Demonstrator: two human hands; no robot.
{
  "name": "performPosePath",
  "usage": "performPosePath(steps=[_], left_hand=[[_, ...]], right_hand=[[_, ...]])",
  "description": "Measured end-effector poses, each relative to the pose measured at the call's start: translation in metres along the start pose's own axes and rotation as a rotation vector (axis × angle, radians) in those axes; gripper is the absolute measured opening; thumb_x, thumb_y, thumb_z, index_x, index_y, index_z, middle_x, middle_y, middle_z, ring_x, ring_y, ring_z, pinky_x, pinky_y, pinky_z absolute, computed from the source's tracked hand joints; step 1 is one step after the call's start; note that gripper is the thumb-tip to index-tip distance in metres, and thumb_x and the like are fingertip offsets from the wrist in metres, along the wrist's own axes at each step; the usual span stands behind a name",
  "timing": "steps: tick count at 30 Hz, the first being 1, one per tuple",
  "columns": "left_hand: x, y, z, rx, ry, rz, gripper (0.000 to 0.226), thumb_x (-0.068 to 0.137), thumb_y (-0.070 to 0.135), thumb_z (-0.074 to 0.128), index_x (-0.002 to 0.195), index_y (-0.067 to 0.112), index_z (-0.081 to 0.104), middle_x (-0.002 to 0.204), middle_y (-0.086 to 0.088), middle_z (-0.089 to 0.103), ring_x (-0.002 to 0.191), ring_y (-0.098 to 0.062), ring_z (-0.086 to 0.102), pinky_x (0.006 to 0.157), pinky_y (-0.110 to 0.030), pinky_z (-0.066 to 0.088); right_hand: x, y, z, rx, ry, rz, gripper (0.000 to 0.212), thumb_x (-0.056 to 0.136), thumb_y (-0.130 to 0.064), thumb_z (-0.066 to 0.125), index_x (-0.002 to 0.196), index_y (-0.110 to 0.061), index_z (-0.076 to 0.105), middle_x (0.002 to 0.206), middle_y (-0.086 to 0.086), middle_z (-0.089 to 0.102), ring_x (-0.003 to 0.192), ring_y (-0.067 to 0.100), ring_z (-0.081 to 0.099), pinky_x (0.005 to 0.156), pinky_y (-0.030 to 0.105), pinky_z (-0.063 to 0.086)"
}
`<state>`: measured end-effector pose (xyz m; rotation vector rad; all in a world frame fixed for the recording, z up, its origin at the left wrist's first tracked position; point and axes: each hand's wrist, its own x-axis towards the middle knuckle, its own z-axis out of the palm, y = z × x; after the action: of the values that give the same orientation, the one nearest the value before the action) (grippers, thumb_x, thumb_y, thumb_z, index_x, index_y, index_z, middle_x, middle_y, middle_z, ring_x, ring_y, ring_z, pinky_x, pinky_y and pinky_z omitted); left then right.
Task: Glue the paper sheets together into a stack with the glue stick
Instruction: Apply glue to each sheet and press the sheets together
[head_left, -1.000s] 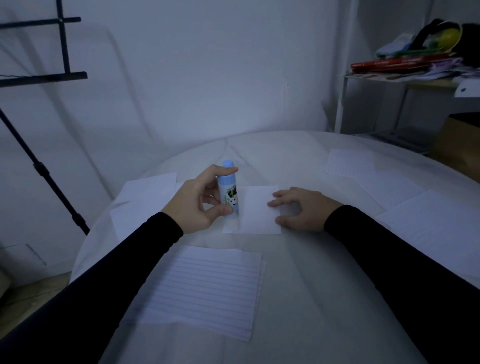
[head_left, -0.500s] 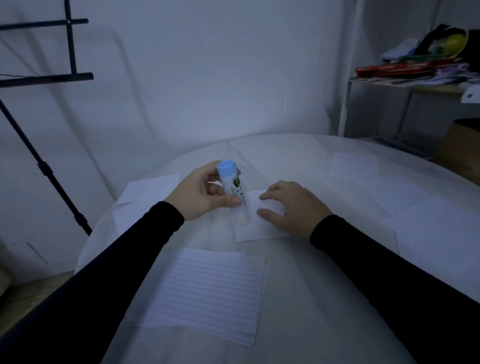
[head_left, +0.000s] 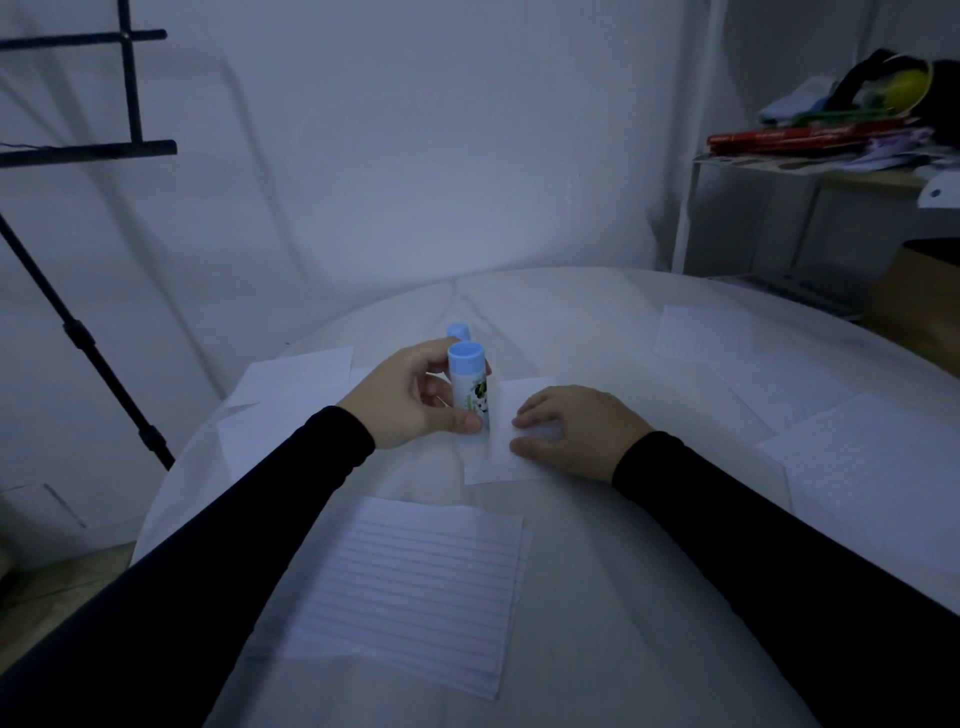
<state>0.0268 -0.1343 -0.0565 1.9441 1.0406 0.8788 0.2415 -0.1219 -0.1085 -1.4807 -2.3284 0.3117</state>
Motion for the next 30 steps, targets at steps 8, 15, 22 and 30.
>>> performPosePath(steps=[8, 15, 22, 30], left_hand=[[0.014, -0.009, -0.001, 0.027, 0.060, -0.004, 0.042, 0.059, 0.013, 0.078, 0.096, 0.023, 0.061, 0.083, 0.016, 0.063, 0.080, -0.025, 0.058, 0.076, -0.042, 0.048], [0.030, -0.026, -0.003, 0.070, 0.150, -0.015, 0.051, 0.061, 0.034, 0.077, 0.108, 0.039, 0.057, 0.104, -0.009, 0.061, 0.073, -0.020, 0.052, 0.062, -0.029, 0.049], [0.042, -0.038, -0.005, 0.200, 0.287, -0.033, 0.053, 0.068, 0.034, 0.068, 0.119, 0.033, 0.052, 0.098, -0.004, 0.059, 0.069, -0.019, 0.053, 0.080, -0.047, 0.053], [0.053, -0.048, -0.002, 0.215, 0.366, -0.008, 0.042, 0.083, 0.019, 0.071, 0.119, 0.030, 0.052, 0.089, 0.008, 0.057, 0.064, -0.018, 0.053, 0.076, -0.041, 0.051]], right_hand=[[0.001, 0.000, 0.001, 0.036, 0.012, 0.013, 0.038, 0.081, -0.051, 0.062, 0.112, -0.031, 0.067, 0.125, -0.017, 0.056, 0.120, 0.007, 0.049, 0.105, 0.038, 0.035], [0.000, 0.003, 0.004, 0.067, 0.030, -0.011, 0.038, 0.080, -0.051, 0.063, 0.111, -0.030, 0.068, 0.123, -0.015, 0.058, 0.118, 0.008, 0.051, 0.103, 0.039, 0.037], [0.001, 0.004, 0.005, 0.071, 0.050, -0.023, 0.036, 0.080, -0.050, 0.064, 0.109, -0.030, 0.069, 0.121, -0.016, 0.059, 0.116, 0.007, 0.052, 0.103, 0.038, 0.038], [0.001, 0.004, 0.006, 0.072, 0.055, -0.042, 0.038, 0.079, -0.051, 0.064, 0.108, -0.028, 0.070, 0.120, -0.015, 0.060, 0.115, 0.008, 0.053, 0.102, 0.040, 0.038]])
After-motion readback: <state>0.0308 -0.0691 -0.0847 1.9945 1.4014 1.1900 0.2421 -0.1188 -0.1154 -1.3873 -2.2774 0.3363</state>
